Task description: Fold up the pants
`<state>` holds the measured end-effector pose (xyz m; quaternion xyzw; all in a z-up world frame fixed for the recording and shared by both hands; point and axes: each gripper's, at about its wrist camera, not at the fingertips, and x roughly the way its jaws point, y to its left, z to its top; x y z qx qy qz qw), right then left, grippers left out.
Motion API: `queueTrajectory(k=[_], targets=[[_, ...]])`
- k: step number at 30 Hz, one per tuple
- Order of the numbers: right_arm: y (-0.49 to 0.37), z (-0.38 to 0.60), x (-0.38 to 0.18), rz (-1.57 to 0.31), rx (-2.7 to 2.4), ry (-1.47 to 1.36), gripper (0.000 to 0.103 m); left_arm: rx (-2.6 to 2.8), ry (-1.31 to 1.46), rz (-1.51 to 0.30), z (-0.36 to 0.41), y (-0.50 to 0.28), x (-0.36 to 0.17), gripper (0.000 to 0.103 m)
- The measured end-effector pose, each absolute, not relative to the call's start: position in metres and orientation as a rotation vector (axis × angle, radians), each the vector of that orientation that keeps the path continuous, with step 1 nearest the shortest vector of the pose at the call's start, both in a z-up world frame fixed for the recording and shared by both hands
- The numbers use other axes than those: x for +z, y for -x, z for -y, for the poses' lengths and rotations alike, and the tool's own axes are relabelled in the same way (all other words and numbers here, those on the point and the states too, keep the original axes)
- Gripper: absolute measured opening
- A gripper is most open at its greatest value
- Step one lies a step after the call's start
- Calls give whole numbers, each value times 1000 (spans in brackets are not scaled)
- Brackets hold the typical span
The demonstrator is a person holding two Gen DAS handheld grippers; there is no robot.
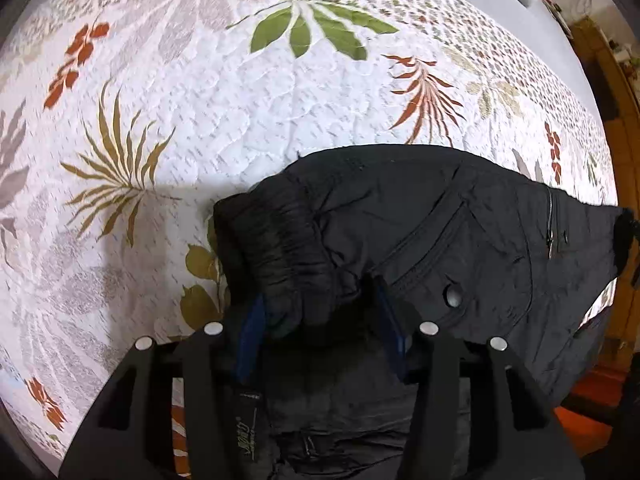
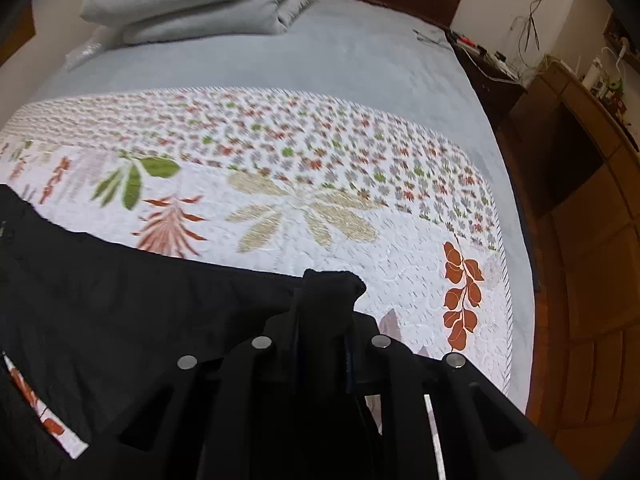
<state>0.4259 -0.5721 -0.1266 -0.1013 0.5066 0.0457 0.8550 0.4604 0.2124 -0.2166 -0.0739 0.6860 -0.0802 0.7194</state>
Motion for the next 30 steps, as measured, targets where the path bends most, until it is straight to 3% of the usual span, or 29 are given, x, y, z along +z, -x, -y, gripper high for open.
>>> queueTrajectory(k=[13, 21, 30], targets=[[-345, 559, -72, -914, 251, 202, 13, -187, 142, -1415, -204, -445, -194, 46], [-239, 531, -37, -857, 354, 199, 12, -189, 155, -1348, -203, -433, -187, 46], [-112, 536, -42, -880, 325, 75, 10, -245, 221, -1258, -200, -409, -176, 46]])
